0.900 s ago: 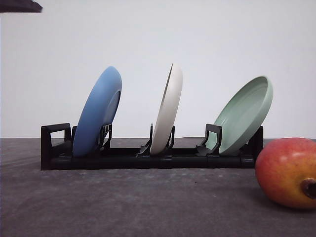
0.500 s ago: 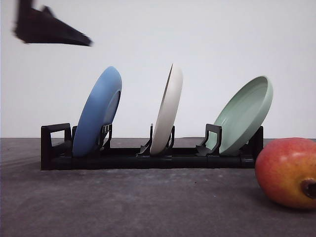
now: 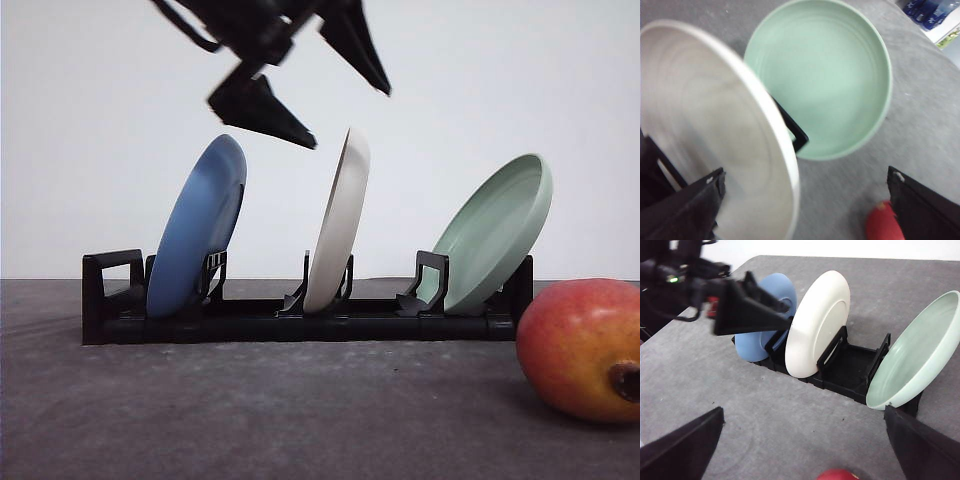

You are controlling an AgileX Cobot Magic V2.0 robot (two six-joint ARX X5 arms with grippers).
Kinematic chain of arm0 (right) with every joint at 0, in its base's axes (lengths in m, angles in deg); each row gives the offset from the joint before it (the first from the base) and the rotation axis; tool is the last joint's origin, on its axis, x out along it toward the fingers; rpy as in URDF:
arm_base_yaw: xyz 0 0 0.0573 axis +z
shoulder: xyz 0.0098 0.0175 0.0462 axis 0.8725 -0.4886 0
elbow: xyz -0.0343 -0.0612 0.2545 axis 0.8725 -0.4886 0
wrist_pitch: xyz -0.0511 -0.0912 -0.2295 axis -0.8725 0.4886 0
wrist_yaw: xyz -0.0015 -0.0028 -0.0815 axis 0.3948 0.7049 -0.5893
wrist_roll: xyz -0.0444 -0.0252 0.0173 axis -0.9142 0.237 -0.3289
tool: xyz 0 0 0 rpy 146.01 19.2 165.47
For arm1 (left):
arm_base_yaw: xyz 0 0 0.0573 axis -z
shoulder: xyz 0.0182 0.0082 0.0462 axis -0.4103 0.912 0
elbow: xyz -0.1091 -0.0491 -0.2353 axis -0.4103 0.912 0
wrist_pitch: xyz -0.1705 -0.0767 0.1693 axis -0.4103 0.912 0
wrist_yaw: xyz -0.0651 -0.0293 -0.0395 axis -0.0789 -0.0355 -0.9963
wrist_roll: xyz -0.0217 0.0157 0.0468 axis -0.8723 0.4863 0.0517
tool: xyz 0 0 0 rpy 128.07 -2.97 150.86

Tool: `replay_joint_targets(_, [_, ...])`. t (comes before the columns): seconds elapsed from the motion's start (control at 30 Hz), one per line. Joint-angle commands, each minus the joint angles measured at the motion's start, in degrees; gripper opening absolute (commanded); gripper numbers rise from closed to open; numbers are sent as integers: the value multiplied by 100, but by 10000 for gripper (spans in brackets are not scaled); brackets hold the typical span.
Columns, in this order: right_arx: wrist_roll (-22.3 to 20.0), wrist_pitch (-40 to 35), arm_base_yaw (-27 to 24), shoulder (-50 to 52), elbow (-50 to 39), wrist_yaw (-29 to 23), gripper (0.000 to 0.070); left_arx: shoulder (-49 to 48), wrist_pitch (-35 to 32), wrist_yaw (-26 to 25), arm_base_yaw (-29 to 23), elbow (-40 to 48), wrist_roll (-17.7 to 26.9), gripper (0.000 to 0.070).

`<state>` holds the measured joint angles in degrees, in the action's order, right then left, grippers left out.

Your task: Place pomegranate in white plate

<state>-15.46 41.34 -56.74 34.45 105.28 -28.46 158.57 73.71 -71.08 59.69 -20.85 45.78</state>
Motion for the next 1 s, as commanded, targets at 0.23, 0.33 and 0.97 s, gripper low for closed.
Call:
replay_joint_targets(0.23, [70,-37,-7,-20,85,26,656,611,86,150,183,-447,-2,503])
replay_joint_targets(0.33, [81,-37,-7,-20,85,26,656,640,80,179,219,-447,4,502])
replay_joint_targets(0.97, [111,-31,-7,-20,85,46,655,791,95,424,256,-452,-143,10])
